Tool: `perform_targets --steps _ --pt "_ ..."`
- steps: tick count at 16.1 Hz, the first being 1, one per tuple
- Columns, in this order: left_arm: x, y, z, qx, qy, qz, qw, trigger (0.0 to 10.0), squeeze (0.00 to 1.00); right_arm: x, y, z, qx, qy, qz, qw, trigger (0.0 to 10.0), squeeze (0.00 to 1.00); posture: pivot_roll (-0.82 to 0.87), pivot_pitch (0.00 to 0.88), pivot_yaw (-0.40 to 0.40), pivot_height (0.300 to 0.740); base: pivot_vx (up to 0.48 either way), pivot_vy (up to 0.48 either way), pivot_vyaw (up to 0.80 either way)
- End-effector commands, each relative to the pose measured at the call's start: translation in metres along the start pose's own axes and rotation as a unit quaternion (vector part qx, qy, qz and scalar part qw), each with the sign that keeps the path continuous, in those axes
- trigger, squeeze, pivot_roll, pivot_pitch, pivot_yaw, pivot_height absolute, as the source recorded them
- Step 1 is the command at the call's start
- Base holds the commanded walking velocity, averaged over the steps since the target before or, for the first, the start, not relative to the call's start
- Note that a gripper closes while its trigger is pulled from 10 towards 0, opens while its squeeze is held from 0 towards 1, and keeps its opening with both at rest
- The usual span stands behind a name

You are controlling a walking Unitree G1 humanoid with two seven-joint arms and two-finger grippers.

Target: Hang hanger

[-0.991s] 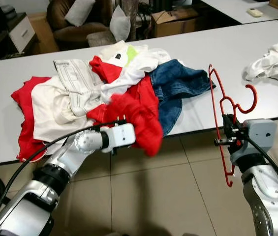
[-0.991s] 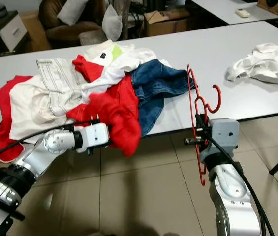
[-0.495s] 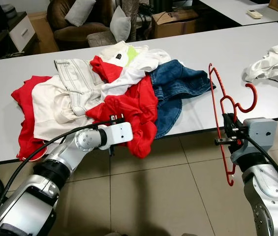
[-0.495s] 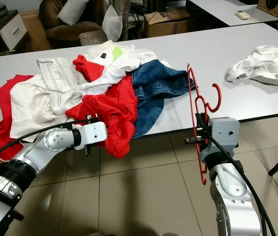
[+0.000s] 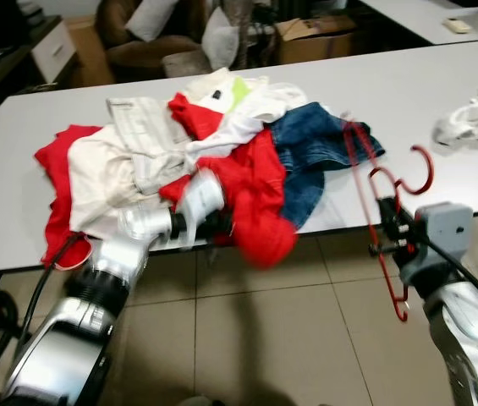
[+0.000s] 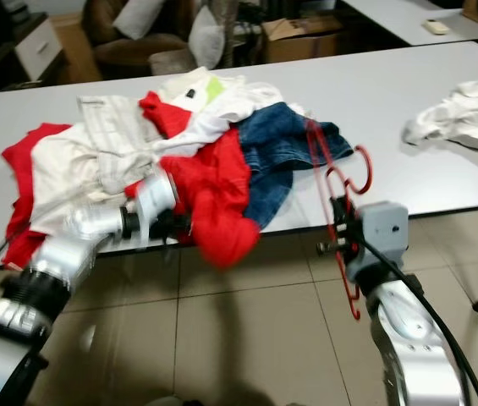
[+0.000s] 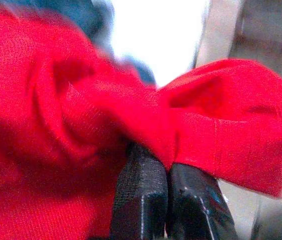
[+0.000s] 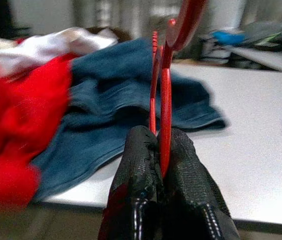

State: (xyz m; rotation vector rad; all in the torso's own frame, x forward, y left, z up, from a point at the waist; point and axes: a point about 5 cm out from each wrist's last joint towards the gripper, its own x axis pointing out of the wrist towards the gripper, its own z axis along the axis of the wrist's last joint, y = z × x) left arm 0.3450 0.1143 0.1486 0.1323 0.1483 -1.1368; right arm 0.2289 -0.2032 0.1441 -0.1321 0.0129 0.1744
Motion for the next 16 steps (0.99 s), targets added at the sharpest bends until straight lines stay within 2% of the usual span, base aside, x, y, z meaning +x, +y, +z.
perform_targets --steps 1,2,4,5,6,7,9,10,11,13,14,15,16 --pt "-0.004 0.010 0.035 -0.020 -0.079 0.007 0.997 0.0 0.00 -0.003 0.002 0.004 0.007 -0.004 0.025 1.000 10.0 0.00 -0.21 0.000 0.129 0.740 0.000 0.000 0.00" --pt "-0.007 0.018 0.061 -0.053 -0.151 0.015 0.987 0.0 0.00 -0.007 0.001 0.004 0.003 0.001 0.040 0.999 10.0 0.00 -0.21 0.000 0.129 0.740 0.000 0.000 0.00" --pt "-0.013 0.035 0.091 -0.108 -0.246 0.068 0.961 0.0 0.00 -0.012 0.002 0.004 0.007 -0.002 0.058 0.998 10.0 0.00 -0.22 0.000 0.134 0.740 0.000 0.000 0.00" --pt "-0.022 0.053 0.106 -0.162 -0.298 0.149 0.929 0.0 0.00 -0.016 0.005 0.010 0.026 -0.017 0.087 0.996 10.0 0.00 -0.22 0.000 0.135 0.740 0.000 0.000 0.00" --pt "-0.026 0.064 0.107 -0.192 -0.305 0.200 0.911 0.0 0.00 -0.019 0.009 0.013 0.035 -0.026 0.113 0.993 10.0 0.00 -0.22 0.000 0.135 0.740 0.000 0.000 0.00" --pt "-0.032 0.072 0.110 -0.213 -0.297 0.236 0.900 0.0 0.00 -0.028 0.024 0.019 0.055 -0.038 0.192 0.979 10.0 0.00 -0.22 0.000 0.139 0.740 0.000 0.000 0.00" --pt "-0.030 0.068 0.111 -0.203 -0.289 0.222 0.909 0.0 0.00 -0.031 0.032 0.021 0.071 -0.040 0.225 0.971 10.0 0.00 -0.22 0.000 0.139 0.740 0.000 0.000 0.00" --pt "-0.027 0.066 0.111 -0.202 -0.281 0.213 0.913 0.0 0.00 -0.033 0.040 0.024 0.087 -0.042 0.256 0.962 10.0 0.00 -0.22 0.000 0.137 0.740 0.000 0.000 0.00" --pt "-0.026 0.065 0.111 -0.211 -0.282 0.212 0.912 0.0 0.00 -0.035 0.046 0.027 0.104 -0.047 0.280 0.953 10.0 0.00 -0.21 0.000 0.135 0.740 0.000 0.000 0.00" --pt "-0.022 0.061 0.109 -0.223 -0.263 0.191 0.919 0.0 0.00 -0.030 0.047 0.027 0.103 -0.046 0.280 0.953 10.0 0.00 -0.21 0.000 0.131 0.740 0.000 0.000 0.00" --pt "-0.021 0.056 0.110 -0.255 -0.268 0.153 0.916 0.0 0.00 -0.023 0.045 0.025 0.099 -0.042 0.266 0.958 10.0 0.00 -0.21 0.000 0.131 0.740 0.000 0.000 0.00" --pt "-0.023 0.051 0.115 -0.321 -0.293 0.099 0.895 0.0 0.00 -0.019 0.042 0.024 0.095 -0.038 0.251 0.963 10.0 0.00 -0.21 0.000 0.131 0.740 0.000 0.000 0.00" --pt "-0.030 0.053 0.117 -0.395 -0.324 0.073 0.857 0.0 0.00 -0.018 0.040 0.025 0.096 -0.041 0.243 0.964 10.0 0.00 -0.19 0.000 0.119 0.740 0.000 0.000 0.00"
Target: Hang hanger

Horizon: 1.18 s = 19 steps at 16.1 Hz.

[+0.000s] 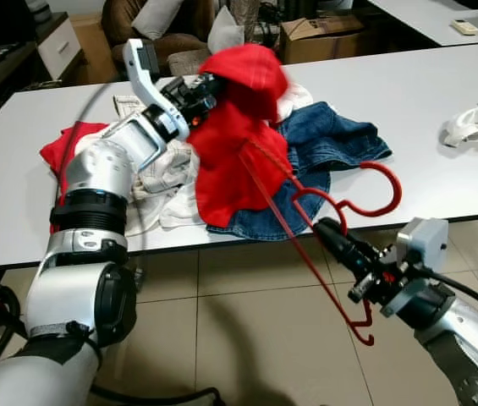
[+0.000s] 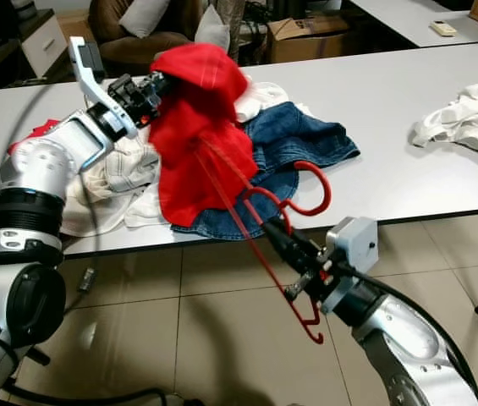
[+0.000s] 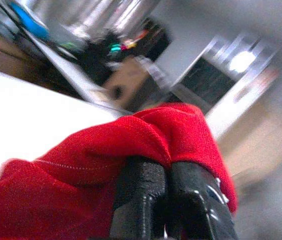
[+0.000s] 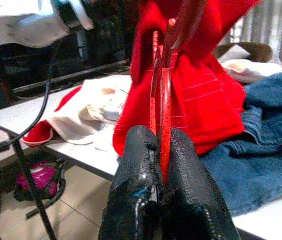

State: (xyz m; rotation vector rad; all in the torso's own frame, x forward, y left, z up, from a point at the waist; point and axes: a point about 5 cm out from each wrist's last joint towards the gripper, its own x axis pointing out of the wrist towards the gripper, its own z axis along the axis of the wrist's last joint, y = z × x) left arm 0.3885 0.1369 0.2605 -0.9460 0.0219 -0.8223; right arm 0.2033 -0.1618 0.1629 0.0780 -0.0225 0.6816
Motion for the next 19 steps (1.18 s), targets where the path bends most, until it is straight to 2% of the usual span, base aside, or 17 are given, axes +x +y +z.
perform_targets --steps 1,2,3,4,6,7,8,9,10,11,12,13,14,15,16,18,19 --pt "-0.005 0.004 0.023 -0.126 -0.077 0.015 0.989 0.0 0.00 -0.001 -0.004 0.006 0.004 -0.013 -0.009 1.000 10.0 0.00 -0.19 0.000 0.120 0.740 0.000 0.000 0.00" --pt "-0.007 0.009 0.028 -0.193 -0.109 0.028 0.975 0.0 0.00 -0.001 -0.005 0.008 0.008 -0.020 -0.010 1.000 10.0 0.00 -0.19 0.000 0.120 0.740 0.000 0.000 0.00" --pt "-0.017 0.034 0.022 -0.246 -0.135 0.119 0.953 0.0 0.00 -0.002 -0.007 0.014 0.019 -0.039 -0.014 0.999 10.0 0.00 -0.19 0.000 0.118 0.740 0.000 0.000 0.00" --pt "-0.032 0.059 0.006 -0.231 -0.123 0.212 0.942 0.0 0.00 -0.002 -0.009 0.018 0.027 -0.055 -0.021 0.998 10.0 0.00 -0.19 0.000 0.118 0.740 0.000 0.000 0.00" --pt "-0.055 0.083 -0.020 -0.199 -0.080 0.301 0.929 0.0 0.00 -0.001 -0.013 0.019 0.029 -0.062 -0.038 0.997 10.0 0.00 -0.19 0.000 0.116 0.740 0.000 0.000 0.00" --pt "-0.057 0.084 -0.022 -0.197 -0.074 0.310 0.927 0.0 0.00 0.000 -0.013 0.019 0.029 -0.061 -0.040 0.997 10.0 0.00 -0.19 0.000 0.116 0.740 0.000 0.000 0.00" --pt "-0.060 0.087 -0.022 -0.201 -0.068 0.328 0.920 2.7 0.00 0.000 -0.014 0.019 0.030 -0.059 -0.042 0.997 10.0 0.00 -0.19 0.000 0.112 0.740 0.000 0.000 0.00" --pt "-0.063 0.089 -0.023 -0.166 -0.046 0.353 0.920 10.0 0.00 0.001 -0.013 0.017 0.028 -0.054 -0.042 0.997 10.0 0.00 -0.19 0.000 0.111 0.740 0.000 0.000 0.00" --pt "-0.063 0.090 -0.022 -0.132 -0.034 0.359 0.923 10.0 0.91 0.001 -0.013 0.016 0.028 -0.050 -0.041 0.997 10.0 0.00 -0.19 0.000 0.111 0.740 0.000 0.000 0.00" --pt "-0.062 0.086 -0.014 0.020 -0.009 0.348 0.937 10.0 1.00 0.002 -0.012 0.014 0.026 -0.041 -0.040 0.998 10.0 0.00 -0.19 0.000 0.109 0.740 0.000 0.000 0.00" --pt "-0.061 0.082 -0.010 0.130 0.023 0.334 0.933 10.0 1.00 0.003 -0.012 0.013 0.025 -0.038 -0.040 0.998 10.0 0.00 -0.18 0.000 0.108 0.740 0.000 0.000 0.00" --pt "-0.060 0.078 -0.008 0.298 0.091 0.315 0.897 10.0 1.00 0.003 -0.014 0.012 0.024 -0.033 -0.046 0.998 10.0 0.00 -0.18 0.000 0.108 0.740 0.000 0.000 0.00" --pt "-0.063 0.077 -0.005 0.397 0.135 0.314 0.852 10.0 1.00 0.004 -0.016 0.011 0.023 -0.030 -0.057 0.998 10.0 0.00 -0.18 0.000 0.108 0.740 0.000 0.000 0.00" --pt "-0.064 0.078 -0.004 0.417 0.143 0.318 0.839 10.0 1.00 0.004 -0.017 0.010 0.022 -0.030 -0.062 0.997 10.0 0.00 -0.18 0.000 0.108 0.740 0.000 0.000 0.00" --pt "-0.070 0.082 0.008 0.414 0.120 0.374 0.821 10.0 1.00 0.005 -0.019 0.010 0.024 -0.033 -0.074 0.996 10.0 0.00 -0.18 0.000 0.113 0.740 0.000 0.000 0.00" --pt "-0.075 0.082 0.020 0.424 0.087 0.400 0.808 10.0 1.00 0.006 -0.018 0.009 0.023 -0.030 -0.073 0.997 10.0 0.00 -0.18 0.000 0.115 0.740 0.000 0.000 0.00" --pt "-0.075 0.079 0.023 0.430 0.076 0.386 0.813 10.0 0.56 0.006 -0.018 0.008 0.023 -0.028 -0.073 0.997 10.0 0.00 -0.18 0.000 0.119 0.740 0.000 0.000 0.00"
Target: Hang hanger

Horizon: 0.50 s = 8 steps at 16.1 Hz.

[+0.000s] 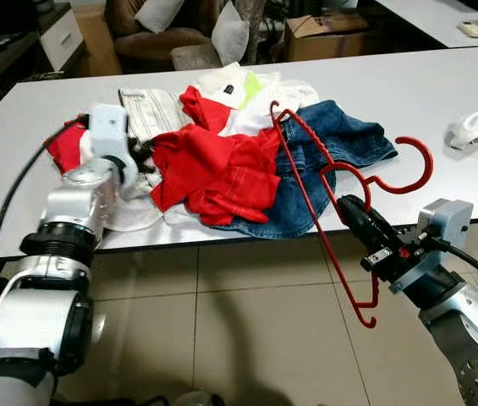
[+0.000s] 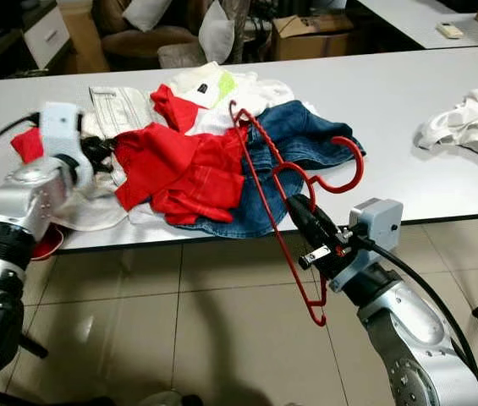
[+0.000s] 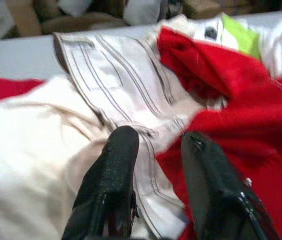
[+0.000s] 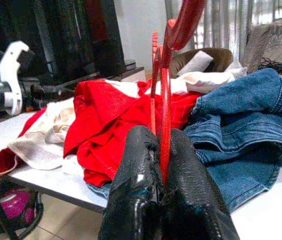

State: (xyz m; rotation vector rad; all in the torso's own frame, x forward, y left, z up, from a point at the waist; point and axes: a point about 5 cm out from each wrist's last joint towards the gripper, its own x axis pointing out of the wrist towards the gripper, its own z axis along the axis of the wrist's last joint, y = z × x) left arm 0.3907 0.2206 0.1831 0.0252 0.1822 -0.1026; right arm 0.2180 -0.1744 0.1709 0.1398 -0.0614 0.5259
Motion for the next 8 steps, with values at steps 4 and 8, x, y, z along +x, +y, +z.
perform_targets --steps 4,8 --pt "-0.014 -0.024 0.025 -0.015 -0.101 -0.178 0.979 10.0 1.00 0.000 -0.003 -0.003 -0.001 0.007 -0.019 1.000 10.0 0.00 -0.18 0.000 0.120 0.740 0.000 0.000 0.00" --pt "-0.022 -0.057 -0.009 0.125 -0.087 -0.239 0.959 10.0 1.00 0.001 -0.007 -0.006 -0.004 0.014 -0.037 0.999 10.0 0.00 -0.17 0.000 0.116 0.740 0.000 0.000 0.00"
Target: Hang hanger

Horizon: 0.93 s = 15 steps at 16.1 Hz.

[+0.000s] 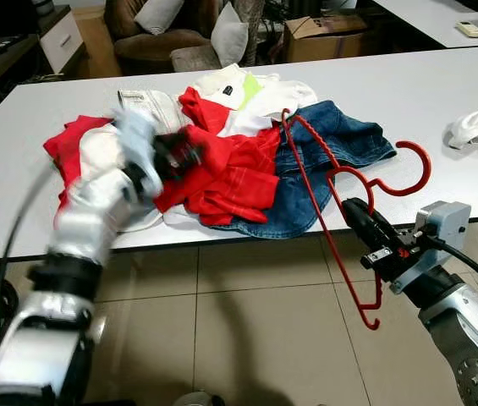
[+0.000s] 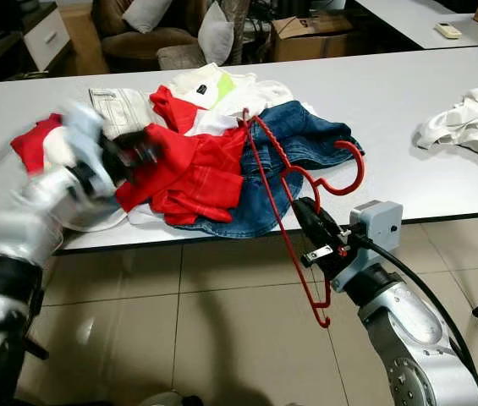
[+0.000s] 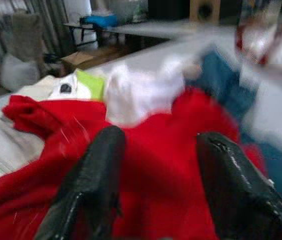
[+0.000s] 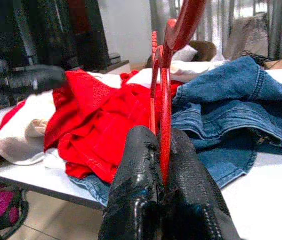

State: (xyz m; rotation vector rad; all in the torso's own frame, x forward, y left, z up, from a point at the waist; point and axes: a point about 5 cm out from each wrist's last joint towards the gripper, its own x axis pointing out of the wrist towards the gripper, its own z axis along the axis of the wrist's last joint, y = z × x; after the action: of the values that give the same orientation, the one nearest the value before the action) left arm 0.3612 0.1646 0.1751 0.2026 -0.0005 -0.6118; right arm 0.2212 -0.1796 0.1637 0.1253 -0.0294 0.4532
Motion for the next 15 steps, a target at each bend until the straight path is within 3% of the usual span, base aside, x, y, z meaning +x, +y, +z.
perform_targets --steps 1,2,5,8,9,10,11,12,15 --pt "0.001 -0.001 -0.007 0.056 0.016 0.018 0.998 10.0 1.00 0.002 -0.001 0.000 0.000 -0.001 -0.007 1.000 10.0 0.00 -0.18 0.000 0.115 0.740 0.000 0.000 0.00" --pt "0.003 -0.003 -0.012 0.061 0.015 0.047 0.997 10.0 1.00 0.002 -0.002 -0.001 0.001 -0.001 -0.017 1.000 10.0 0.00 -0.18 0.000 0.115 0.740 0.000 0.000 0.00" --pt "0.006 -0.017 -0.020 0.091 0.009 0.044 0.995 10.0 1.00 0.000 -0.008 -0.009 -0.012 0.014 -0.054 0.998 10.0 0.00 -0.18 0.000 0.115 0.740 0.000 0.000 0.00" --pt "0.011 -0.021 -0.025 0.147 0.000 0.078 0.986 10.0 1.00 0.002 -0.017 -0.015 -0.009 0.012 -0.114 0.993 10.0 0.00 -0.19 0.000 0.112 0.740 0.000 0.000 0.00" --pt "0.013 -0.021 -0.028 0.162 0.009 0.094 0.982 10.0 0.62 0.003 -0.018 -0.015 -0.006 0.008 -0.123 0.992 10.0 0.00 -0.20 0.000 0.111 0.740 0.000 0.000 0.00" --pt "0.014 -0.021 -0.032 0.179 0.020 0.103 0.978 10.0 0.45 0.004 -0.018 -0.015 -0.007 0.006 -0.126 0.992 10.0 0.00 -0.20 0.000 0.111 0.740 0.000 0.000 0.00" --pt "0.016 -0.022 -0.034 0.178 0.022 0.112 0.977 10.0 0.00 0.004 -0.018 -0.015 -0.006 0.004 -0.128 0.992 10.0 0.00 -0.20 0.000 0.113 0.740 0.000 0.000 0.00" --pt "0.019 -0.030 -0.035 0.150 0.012 0.086 0.985 10.0 0.00 0.005 -0.017 -0.016 -0.008 0.004 -0.130 0.992 10.0 0.00 -0.21 0.000 0.118 0.740 0.000 0.000 0.00" --pt "0.019 -0.034 -0.036 0.135 0.005 0.074 0.988 10.0 0.00 0.005 -0.017 -0.016 -0.009 0.003 -0.131 0.991 10.0 0.00 -0.21 0.000 0.118 0.740 0.000 0.000 0.00"
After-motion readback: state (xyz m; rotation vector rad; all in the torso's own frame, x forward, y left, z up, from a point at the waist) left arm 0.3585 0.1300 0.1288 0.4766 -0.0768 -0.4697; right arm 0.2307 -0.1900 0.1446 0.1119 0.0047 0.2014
